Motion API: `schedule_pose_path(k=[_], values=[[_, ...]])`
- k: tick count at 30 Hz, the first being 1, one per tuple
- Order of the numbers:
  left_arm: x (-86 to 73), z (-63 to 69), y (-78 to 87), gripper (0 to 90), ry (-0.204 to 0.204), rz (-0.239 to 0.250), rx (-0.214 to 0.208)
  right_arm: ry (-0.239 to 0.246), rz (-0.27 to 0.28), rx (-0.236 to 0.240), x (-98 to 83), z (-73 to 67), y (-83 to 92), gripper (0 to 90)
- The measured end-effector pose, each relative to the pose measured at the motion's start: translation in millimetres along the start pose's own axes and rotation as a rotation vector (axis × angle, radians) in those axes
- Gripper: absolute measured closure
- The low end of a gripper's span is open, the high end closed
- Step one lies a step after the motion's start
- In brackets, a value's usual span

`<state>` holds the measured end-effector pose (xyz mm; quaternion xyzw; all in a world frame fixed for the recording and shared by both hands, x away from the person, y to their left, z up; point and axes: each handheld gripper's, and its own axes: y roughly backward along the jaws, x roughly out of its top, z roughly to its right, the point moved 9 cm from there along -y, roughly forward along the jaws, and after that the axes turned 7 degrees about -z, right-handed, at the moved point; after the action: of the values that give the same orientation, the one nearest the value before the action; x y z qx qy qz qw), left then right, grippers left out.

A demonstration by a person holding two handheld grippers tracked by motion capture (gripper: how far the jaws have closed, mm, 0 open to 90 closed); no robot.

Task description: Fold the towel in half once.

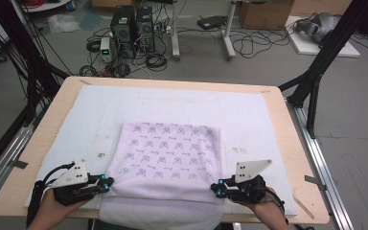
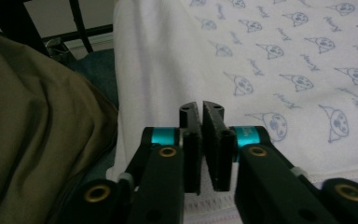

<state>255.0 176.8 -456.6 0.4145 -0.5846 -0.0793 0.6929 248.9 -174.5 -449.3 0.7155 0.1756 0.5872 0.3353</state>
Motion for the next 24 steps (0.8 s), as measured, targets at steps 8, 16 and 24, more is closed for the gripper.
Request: schedule_pose_path(k=[8, 16, 24], values=[[8.7, -18.3, -14.0, 60.5, 0.034, 0.008, 0.027, -0.07, 0.022, -0.052, -1.8, 30.2, -7.2, 63.8], [16.7, -31.8, -24.4, 56.0, 0.055, 0.014, 0.041, -0.119, 0.01, -0.088, -2.6, 50.6, -15.4, 52.3], [26.0, -55.4, -26.8, 52.8, 0.083, 0.013, 0.086, -0.15, -0.029, -0.111, 0.9, 71.5, -26.8, 45.1]])
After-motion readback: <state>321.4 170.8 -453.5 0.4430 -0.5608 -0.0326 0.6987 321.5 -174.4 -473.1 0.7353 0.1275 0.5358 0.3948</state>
